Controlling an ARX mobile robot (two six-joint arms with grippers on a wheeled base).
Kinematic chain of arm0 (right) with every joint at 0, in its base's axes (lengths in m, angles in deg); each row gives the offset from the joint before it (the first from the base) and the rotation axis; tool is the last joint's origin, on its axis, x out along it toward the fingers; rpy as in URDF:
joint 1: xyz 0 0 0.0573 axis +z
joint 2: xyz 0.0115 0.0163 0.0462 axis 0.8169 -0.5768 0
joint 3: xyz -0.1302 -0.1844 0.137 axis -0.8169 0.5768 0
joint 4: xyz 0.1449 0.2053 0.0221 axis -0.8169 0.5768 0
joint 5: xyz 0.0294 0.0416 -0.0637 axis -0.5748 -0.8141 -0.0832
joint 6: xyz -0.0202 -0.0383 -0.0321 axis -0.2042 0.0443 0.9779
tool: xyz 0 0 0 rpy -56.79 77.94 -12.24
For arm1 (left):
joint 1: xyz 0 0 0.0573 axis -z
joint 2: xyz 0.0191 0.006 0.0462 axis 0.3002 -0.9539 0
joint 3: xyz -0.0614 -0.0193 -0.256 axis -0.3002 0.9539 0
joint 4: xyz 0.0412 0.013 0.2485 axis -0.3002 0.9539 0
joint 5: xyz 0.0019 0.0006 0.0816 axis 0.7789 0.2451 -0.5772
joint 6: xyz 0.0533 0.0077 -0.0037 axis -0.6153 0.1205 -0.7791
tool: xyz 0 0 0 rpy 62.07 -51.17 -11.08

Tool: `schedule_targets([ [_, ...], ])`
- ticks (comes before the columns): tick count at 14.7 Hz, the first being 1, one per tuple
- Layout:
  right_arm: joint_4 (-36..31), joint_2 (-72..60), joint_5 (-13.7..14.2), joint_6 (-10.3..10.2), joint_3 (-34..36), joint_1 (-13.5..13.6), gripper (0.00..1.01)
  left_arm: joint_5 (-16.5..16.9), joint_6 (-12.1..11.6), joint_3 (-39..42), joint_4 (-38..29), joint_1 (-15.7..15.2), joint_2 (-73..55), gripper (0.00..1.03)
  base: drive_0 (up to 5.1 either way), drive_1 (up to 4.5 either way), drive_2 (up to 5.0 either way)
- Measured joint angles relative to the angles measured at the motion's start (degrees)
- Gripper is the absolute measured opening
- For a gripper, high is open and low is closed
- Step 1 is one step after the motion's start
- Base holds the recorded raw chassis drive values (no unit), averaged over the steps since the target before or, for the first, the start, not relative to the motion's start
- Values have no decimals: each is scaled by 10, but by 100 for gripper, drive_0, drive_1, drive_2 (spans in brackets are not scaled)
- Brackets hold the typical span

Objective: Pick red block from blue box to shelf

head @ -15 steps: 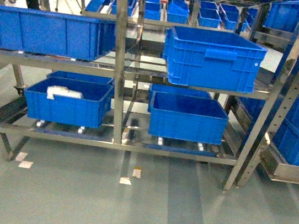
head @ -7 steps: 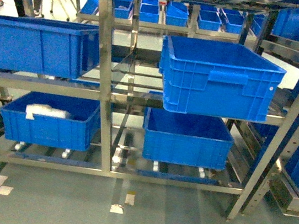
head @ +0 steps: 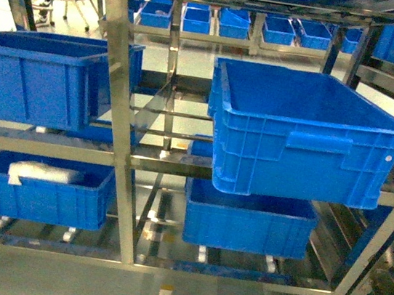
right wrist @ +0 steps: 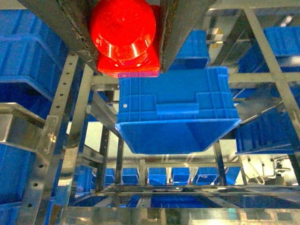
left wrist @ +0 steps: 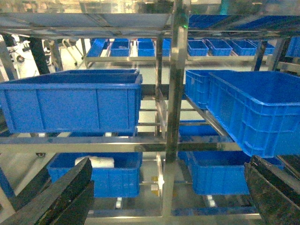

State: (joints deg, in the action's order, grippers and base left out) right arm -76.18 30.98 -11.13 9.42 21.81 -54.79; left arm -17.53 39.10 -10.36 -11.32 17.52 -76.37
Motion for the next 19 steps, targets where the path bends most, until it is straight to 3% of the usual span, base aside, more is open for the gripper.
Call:
schedule_targets([
  [9, 2, 0, 0, 0, 0, 0, 27, 1, 0, 0, 1, 0, 0, 98, -3, 429, -436],
  [19, 0, 0, 0, 0, 0, 0, 27, 0, 0, 0, -1, 0, 0, 98, 0, 0, 0],
])
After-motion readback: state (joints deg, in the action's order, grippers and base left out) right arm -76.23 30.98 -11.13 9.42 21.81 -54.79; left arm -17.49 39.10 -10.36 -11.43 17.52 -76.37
